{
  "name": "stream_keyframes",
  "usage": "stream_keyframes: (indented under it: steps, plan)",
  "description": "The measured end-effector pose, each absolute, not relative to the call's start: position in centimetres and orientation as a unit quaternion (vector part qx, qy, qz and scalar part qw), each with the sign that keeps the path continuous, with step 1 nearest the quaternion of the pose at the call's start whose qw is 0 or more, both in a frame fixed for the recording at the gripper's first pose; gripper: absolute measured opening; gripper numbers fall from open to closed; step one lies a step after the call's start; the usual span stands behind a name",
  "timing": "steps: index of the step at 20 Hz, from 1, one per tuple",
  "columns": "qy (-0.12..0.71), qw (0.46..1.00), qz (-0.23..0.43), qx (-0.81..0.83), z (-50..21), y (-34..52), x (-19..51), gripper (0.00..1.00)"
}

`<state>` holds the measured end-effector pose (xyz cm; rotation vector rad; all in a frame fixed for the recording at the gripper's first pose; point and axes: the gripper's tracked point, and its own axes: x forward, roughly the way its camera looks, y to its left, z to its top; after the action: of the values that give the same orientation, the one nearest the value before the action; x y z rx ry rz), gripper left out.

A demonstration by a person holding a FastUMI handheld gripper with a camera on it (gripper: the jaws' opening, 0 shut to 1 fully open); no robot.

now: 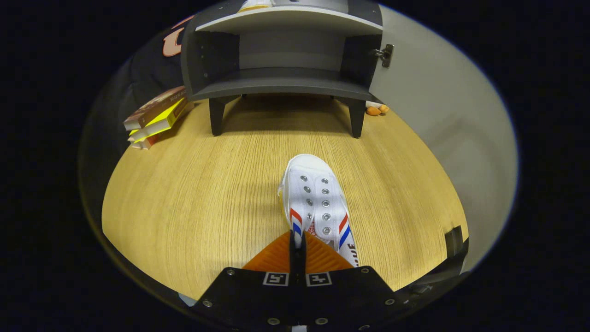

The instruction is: Open the shoe cabinet door, grab the shoes and put them into the shoe cabinet, then close the shoe cabinet door.

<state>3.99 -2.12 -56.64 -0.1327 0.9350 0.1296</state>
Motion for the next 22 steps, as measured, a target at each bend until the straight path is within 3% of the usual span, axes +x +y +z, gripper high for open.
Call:
stream_keyframes:
  steps: [13, 22]
  plan:
    - [0.341, 0.933, 0.092, -0.071, -41.4, 0.3, 7.3, 0.0]
    - [0.266, 0.955, 0.115, -0.066, -29.1, 3.1, 14.8, 0.0]
